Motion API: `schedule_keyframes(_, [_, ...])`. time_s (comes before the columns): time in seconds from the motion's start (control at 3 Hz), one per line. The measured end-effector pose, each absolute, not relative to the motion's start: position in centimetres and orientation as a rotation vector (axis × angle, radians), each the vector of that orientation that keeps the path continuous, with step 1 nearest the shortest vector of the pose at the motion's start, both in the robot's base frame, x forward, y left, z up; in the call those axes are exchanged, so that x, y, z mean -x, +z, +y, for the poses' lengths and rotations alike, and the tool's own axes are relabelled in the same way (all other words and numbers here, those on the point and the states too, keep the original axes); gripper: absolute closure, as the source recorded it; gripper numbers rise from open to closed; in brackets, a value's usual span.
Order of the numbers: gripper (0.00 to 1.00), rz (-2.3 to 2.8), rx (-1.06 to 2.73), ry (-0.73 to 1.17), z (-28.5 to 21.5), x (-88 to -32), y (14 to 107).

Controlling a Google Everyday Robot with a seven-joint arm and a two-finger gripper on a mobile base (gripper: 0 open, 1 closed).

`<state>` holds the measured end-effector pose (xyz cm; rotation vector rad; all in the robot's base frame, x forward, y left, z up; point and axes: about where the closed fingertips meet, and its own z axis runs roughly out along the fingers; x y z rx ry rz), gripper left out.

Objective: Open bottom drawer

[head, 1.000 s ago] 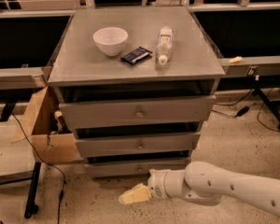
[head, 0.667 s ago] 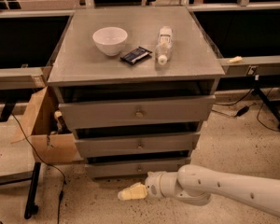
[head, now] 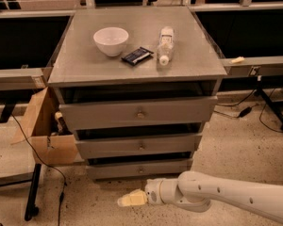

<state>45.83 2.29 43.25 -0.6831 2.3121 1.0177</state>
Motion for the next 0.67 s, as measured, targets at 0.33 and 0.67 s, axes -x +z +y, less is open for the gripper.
schedule_keyframes(0.33, [0.0,2.314,0.677,0.999,1.8,-46.1,43.2])
schedule_keyframes(0.67, [0.0,2.33,0.676,0.898,-0.5,-47.7,42.8])
